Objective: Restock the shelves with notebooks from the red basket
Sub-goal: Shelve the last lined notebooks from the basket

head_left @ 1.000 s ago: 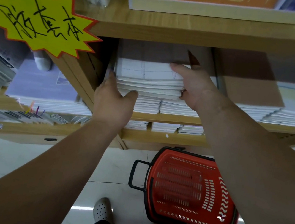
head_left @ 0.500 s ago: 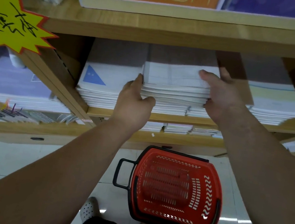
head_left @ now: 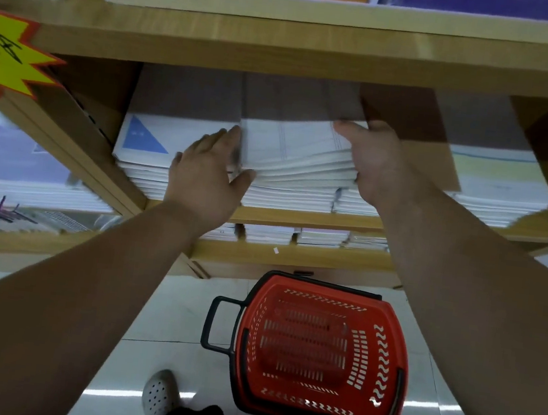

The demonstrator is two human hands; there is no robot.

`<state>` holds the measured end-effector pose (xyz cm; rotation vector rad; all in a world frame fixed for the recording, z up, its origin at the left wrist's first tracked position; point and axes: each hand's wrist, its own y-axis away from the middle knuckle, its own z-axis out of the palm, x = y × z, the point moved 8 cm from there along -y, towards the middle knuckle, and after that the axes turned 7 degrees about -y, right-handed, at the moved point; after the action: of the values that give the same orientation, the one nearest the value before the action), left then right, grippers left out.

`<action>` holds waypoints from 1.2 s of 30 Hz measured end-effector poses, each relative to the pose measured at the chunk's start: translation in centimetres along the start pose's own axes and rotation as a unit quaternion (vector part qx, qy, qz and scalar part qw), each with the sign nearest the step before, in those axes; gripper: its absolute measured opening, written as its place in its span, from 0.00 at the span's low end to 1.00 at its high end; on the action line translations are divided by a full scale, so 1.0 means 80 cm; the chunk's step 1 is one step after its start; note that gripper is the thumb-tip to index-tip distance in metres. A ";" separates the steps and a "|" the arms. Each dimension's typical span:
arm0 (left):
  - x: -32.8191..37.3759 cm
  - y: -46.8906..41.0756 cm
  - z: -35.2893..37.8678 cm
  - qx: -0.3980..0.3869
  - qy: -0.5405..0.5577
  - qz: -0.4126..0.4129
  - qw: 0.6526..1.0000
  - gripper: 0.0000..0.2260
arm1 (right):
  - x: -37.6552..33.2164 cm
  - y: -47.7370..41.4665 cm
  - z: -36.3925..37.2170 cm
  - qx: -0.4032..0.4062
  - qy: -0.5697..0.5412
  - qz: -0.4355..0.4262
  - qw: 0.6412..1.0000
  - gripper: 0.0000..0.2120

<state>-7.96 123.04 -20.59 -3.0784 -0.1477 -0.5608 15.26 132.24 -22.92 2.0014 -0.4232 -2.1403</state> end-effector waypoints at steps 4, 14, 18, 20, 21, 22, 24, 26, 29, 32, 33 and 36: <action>0.000 -0.008 0.014 -0.054 -0.013 0.013 0.998 0.29 | 0.012 -0.010 0.009 0.029 0.045 -0.013 0.998 0.04; 0.009 -0.040 0.018 -0.051 -0.045 0.042 0.997 0.40 | -0.005 -0.005 0.014 0.087 0.270 -0.126 0.951 0.22; 0.009 -0.064 0.022 -0.072 -0.049 0.053 0.995 0.50 | -0.005 -0.024 0.016 0.037 0.247 -0.116 0.961 0.21; 0.005 -0.075 0.024 -0.072 -0.059 0.067 0.993 0.52 | 0.005 -0.030 0.016 0.023 0.210 -0.099 0.972 0.19; 0.002 -0.079 0.025 -0.071 -0.063 0.074 0.993 0.52 | 0.009 -0.031 0.016 0.021 0.195 -0.094 0.976 0.18; -0.001 -0.083 0.027 -0.073 -0.065 0.080 0.992 0.52 | 0.012 -0.034 0.015 0.021 0.180 -0.090 0.979 0.17; -0.005 -0.088 0.028 -0.079 -0.065 0.093 0.990 0.51 | 0.014 -0.038 0.013 0.021 0.146 -0.081 0.986 0.19; -0.008 -0.091 0.028 -0.078 -0.065 0.107 0.989 0.49 | 0.013 -0.047 0.008 0.025 0.116 -0.060 0.991 0.30; -0.010 -0.090 0.025 -0.071 -0.050 0.110 0.990 0.49 | 0.004 -0.064 0.013 0.010 0.117 -0.057 0.991 0.31; -0.013 -0.085 0.022 -0.063 -0.016 0.100 0.993 0.53 | 0.002 -0.076 0.024 -0.003 0.104 -0.067 0.992 0.38; -0.012 -0.083 0.020 -0.057 0.000 0.097 0.994 0.55 | 0.001 -0.079 0.025 -0.005 0.095 -0.074 0.993 0.39; -0.011 -0.079 0.018 -0.040 0.045 0.082 0.995 0.55 | 0.003 -0.088 0.020 -0.016 0.057 -0.073 0.996 0.37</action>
<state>-8.84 129.32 -22.32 -3.0951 0.1294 -0.7115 14.12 138.95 -25.34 2.1858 -0.2311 -2.0843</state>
